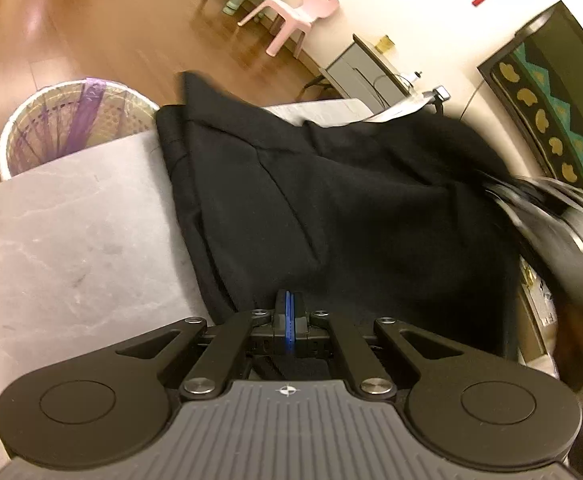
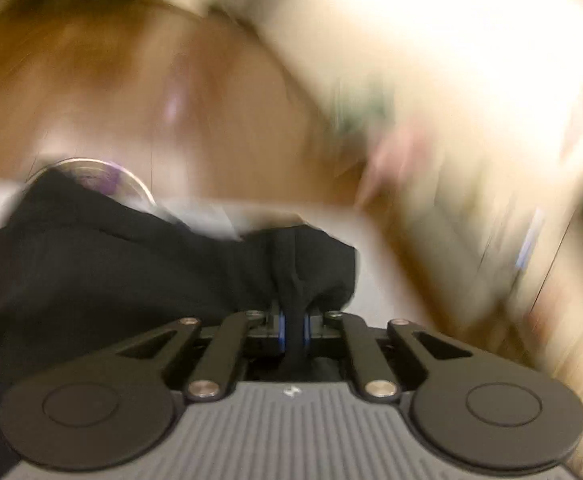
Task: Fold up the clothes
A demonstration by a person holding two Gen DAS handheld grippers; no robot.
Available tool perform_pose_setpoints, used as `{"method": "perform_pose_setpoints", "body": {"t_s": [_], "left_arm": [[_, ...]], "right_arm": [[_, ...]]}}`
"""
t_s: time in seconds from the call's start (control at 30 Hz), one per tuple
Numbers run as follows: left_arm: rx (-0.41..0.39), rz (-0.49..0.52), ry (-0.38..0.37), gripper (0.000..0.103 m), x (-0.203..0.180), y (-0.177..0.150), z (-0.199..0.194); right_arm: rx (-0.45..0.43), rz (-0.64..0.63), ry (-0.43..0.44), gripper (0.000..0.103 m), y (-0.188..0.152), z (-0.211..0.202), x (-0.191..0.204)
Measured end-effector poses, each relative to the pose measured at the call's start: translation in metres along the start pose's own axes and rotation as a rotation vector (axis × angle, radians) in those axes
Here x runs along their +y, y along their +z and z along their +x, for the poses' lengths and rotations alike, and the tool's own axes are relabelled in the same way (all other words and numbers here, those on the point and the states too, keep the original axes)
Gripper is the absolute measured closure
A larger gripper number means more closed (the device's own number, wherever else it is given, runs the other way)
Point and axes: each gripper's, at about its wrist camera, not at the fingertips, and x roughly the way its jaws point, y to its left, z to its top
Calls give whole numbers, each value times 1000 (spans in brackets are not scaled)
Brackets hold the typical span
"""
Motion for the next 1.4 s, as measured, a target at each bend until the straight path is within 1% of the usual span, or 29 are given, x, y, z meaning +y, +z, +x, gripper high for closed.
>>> {"method": "perform_pose_setpoints", "body": {"t_s": [0.1,0.13,0.17,0.2,0.27,0.3,0.33,0.43,0.47,0.53,0.57,0.63,0.67,0.73,0.8,0.83,0.87,0.9,0.93,1.0,1.03,1.1,1.13,1.17,1.2,1.23,1.27,1.33,1.4], "left_arm": [[-8,-15,8,103,1,0,1],[-8,-17,13,103,0,0,0],[-7,-21,16,103,0,0,0],[-5,-29,14,103,1,0,0],[0,-45,10,103,3,0,-1],[2,-57,4,103,5,1,-1],[4,-69,1,103,7,1,-1],[4,-86,-1,103,8,1,0],[3,-87,0,103,8,1,0],[3,-88,0,103,8,2,1],[4,-89,0,103,8,2,1],[3,-86,-2,103,6,-1,1],[3,-88,-5,103,7,-1,1],[7,-95,-12,103,8,-1,1],[11,-102,-19,103,10,-1,1],[13,-105,-22,103,10,-1,1],[15,-108,-24,103,11,0,2],[16,-111,-26,103,11,0,2],[18,-113,-28,103,12,1,3],[20,-117,-31,103,12,1,4],[21,-118,-33,103,12,2,4],[22,-121,-36,103,13,2,4],[23,-123,-39,103,14,2,5],[24,-124,-41,103,14,2,5],[24,-125,-42,103,15,2,5],[24,-126,-42,103,15,2,5],[25,-127,-42,103,15,2,5],[24,-128,-39,103,14,2,5],[22,-127,-35,103,13,1,5]], "right_arm": [[3,-186,33,91,-24,-38,62],[4,-248,44,86,-32,-51,82],[18,-277,63,77,-40,-60,94],[47,-258,90,73,-44,-61,92],[84,-177,155,66,-43,-66,78],[93,-128,191,63,-40,-69,68],[88,-72,229,56,-35,-73,57],[52,120,340,56,-18,-83,17],[35,189,365,56,-13,-83,3],[15,306,388,56,-6,-75,-20],[28,314,385,56,-3,-66,-24],[86,259,404,56,0,-40,-17],[126,237,430,56,0,-28,-11],[209,216,507,62,-1,-3,-10],[243,253,572,62,0,16,-23],[247,275,596,57,2,21,-30],[233,304,609,48,3,19,-36],[224,312,624,45,4,16,-39],[219,293,638,42,3,13,-35],[217,255,666,42,1,8,-26],[227,238,663,42,-3,7,-20],[240,216,624,44,-8,8,-15],[247,217,610,48,-11,5,-13],[249,232,605,59,-12,2,-15],[244,248,602,60,-12,2,-20],[238,263,599,59,-12,2,-24],[228,275,604,51,-12,3,-27],[194,283,632,40,-10,-1,-31],[175,239,660,40,-9,-13,-25]]}}
